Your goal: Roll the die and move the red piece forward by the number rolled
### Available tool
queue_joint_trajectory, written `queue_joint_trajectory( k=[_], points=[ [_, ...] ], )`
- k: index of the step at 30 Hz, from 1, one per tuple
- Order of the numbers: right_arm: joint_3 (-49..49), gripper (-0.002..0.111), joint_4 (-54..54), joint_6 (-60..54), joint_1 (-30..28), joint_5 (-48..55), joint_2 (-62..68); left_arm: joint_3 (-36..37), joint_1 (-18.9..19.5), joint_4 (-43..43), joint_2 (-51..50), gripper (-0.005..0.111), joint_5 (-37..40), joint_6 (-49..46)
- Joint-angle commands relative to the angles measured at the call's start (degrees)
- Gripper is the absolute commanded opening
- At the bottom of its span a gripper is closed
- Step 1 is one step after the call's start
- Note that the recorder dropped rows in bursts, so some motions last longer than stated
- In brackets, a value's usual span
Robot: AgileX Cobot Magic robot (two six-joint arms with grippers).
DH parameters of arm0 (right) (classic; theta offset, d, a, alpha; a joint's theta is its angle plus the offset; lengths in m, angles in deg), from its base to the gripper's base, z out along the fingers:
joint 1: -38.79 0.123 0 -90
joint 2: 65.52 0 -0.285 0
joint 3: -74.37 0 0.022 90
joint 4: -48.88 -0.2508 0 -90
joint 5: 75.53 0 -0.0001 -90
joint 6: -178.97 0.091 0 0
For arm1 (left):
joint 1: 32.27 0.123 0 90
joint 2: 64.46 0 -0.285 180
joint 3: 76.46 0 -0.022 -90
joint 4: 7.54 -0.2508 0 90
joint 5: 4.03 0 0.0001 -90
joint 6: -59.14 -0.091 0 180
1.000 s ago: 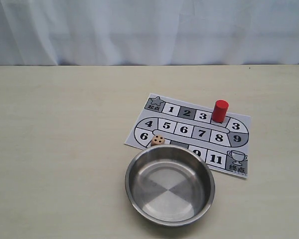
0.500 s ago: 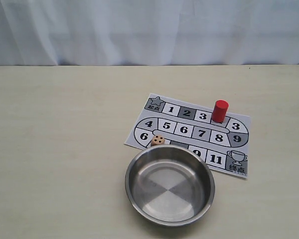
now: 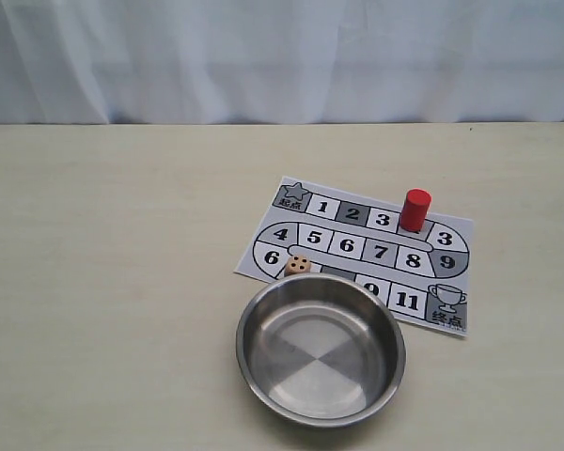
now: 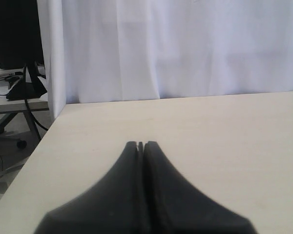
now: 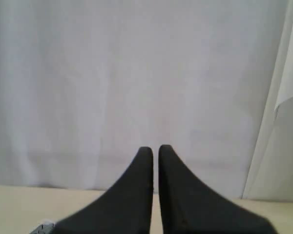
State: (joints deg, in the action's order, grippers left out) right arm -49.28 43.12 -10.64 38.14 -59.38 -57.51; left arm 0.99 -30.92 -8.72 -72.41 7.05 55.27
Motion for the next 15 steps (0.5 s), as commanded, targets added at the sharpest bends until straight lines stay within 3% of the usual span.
queue_joint_trajectory(
  k=[1,4,10,15],
  points=[
    [6.4,0.004,0.1,0.3,0.1,-1.4,-0.2,-0.2,-0.1,0.4,0.2,0.000,-0.2,0.3],
    [9.7,0.004,0.5,0.2,0.1,-2.0,-0.2,-0.2,-0.1,0.4,0.2,0.000,-0.2,0.3],
    [17.8,0.004,2.2,-0.2,0.1,-14.7,-0.2,-0.2,-0.1,0.4,0.2,0.000,-0.2,0.3],
    [20.9,0.004,2.2,-2.0,0.1,-18.7,-0.2,-0.2,-0.1,0.4,0.2,0.000,-0.5,0.3]
  ],
)
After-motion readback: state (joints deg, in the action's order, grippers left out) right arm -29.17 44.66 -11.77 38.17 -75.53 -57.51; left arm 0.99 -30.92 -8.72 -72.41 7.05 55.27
